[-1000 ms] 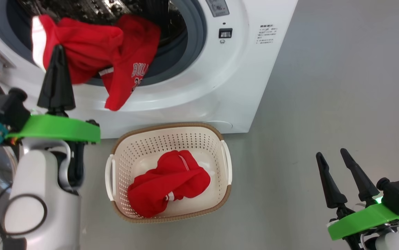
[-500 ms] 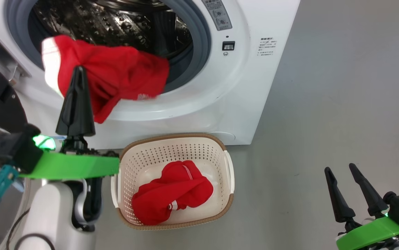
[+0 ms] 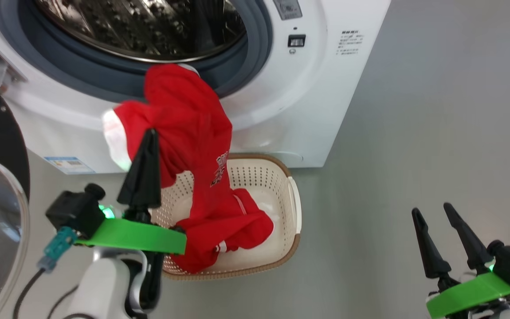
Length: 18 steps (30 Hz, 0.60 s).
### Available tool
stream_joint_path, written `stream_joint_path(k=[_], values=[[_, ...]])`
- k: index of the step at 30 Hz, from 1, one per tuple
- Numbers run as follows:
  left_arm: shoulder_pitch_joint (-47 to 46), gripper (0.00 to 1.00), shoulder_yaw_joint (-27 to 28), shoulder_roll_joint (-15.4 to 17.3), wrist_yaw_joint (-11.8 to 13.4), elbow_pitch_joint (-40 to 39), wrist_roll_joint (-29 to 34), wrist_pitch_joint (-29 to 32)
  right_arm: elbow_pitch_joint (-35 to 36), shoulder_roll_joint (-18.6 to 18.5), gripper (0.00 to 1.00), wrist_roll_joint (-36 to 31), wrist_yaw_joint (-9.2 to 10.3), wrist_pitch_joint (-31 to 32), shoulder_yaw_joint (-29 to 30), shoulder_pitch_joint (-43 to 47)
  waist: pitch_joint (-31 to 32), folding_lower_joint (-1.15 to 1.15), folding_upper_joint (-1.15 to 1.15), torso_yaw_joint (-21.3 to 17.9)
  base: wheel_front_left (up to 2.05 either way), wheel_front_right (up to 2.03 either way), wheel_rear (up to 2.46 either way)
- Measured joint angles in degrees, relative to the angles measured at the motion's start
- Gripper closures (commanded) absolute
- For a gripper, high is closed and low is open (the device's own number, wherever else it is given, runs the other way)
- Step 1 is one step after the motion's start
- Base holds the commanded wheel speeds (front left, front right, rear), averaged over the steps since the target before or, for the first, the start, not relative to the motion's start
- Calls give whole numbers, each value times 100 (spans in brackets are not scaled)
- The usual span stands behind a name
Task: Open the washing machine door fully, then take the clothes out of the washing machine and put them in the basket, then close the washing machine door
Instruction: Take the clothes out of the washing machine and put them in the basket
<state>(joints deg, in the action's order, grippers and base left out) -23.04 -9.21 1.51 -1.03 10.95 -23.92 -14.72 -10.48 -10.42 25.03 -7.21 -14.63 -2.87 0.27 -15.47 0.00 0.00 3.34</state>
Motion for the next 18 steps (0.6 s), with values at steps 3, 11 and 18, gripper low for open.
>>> stream_joint_path(k=[3,11,18], values=[[33,100,-96,3,-9,472,-159,0,12,20,0,-1,0,0,-13,-145,-149,0,0,-13,0,0,0],[-136,100,-207,9,-176,1798,-212,1,52,47,0,-3,0,0,-56,-409,-626,0,0,-72,0,0,0],[-730,100,-311,5,-314,2903,-103,1,86,116,0,-43,0,0,-118,-689,-1093,0,0,-160,0,0,0]])
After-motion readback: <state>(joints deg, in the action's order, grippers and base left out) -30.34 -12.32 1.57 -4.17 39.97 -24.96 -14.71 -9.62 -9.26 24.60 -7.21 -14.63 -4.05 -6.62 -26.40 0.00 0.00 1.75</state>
